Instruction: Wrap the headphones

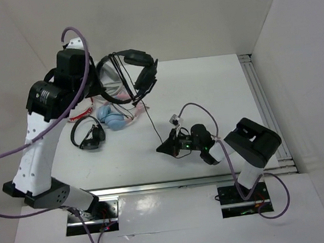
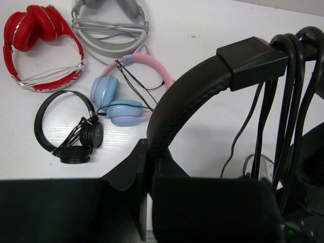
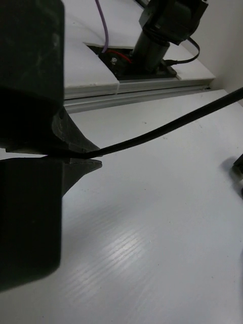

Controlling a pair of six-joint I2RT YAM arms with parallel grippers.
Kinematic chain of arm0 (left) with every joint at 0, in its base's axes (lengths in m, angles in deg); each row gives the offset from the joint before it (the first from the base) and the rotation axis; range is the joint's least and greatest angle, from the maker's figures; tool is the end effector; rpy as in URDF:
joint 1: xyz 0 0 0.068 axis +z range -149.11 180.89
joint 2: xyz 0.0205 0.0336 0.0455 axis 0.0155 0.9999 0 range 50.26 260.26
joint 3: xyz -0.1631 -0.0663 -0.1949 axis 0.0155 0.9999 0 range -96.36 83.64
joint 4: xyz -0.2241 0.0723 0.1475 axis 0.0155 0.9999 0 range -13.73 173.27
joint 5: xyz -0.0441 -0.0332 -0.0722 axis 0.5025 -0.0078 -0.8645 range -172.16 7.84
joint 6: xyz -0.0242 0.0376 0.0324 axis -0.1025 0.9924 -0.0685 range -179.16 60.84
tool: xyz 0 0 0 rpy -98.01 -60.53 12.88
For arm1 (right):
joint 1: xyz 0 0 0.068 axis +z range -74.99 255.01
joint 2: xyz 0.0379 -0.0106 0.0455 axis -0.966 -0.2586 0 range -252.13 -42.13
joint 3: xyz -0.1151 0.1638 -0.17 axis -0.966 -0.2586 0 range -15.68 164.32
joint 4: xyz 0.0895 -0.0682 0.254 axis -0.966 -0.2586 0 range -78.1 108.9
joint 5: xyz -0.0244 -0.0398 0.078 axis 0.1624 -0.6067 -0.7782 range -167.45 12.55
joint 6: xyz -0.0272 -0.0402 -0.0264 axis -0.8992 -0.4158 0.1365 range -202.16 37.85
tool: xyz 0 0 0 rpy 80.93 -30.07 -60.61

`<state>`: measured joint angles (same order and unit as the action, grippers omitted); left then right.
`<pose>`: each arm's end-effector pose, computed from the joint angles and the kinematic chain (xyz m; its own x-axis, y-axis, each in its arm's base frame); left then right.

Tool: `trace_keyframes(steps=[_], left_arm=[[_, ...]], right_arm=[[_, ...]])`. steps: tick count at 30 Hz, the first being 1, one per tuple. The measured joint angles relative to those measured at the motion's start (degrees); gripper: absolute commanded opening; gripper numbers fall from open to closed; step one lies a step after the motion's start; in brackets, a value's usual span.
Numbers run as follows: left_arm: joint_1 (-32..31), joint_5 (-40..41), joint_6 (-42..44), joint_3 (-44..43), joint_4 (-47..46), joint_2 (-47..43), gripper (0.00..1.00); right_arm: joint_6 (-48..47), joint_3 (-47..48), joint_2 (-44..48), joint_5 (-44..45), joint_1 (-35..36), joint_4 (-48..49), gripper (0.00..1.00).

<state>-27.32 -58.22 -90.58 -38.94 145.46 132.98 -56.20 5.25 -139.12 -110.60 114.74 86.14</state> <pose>0.2234 -0.1025 0.5262 -0.4310 -0.3093 -0.8477 -0.1225 0.9508 -0.2847 0.1996 0.1925 0.1087 -0.5221 0.0425 -0.8518 -0.8032 0.3114 0.5079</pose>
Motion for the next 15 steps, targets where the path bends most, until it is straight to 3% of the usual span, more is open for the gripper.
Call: trace_keyframes(steps=[4,9,15], left_arm=[[4.5,-2.2,-0.2,3.4,-3.5,1.8,0.00],[10.9,-4.1,-1.2,8.7,-7.0,3.1,0.00],[14.4,-5.6,-4.0,12.7,-9.5,5.9,0.00]], right_arm=[[-1.7,-1.1,3.8,4.5,3.8,-3.7,0.00],[-5.5,-1.3,13.6,13.3,14.2,-12.2,0.00],[-9.0,1.9,21.8,20.3,23.0,-24.4,0.00]])
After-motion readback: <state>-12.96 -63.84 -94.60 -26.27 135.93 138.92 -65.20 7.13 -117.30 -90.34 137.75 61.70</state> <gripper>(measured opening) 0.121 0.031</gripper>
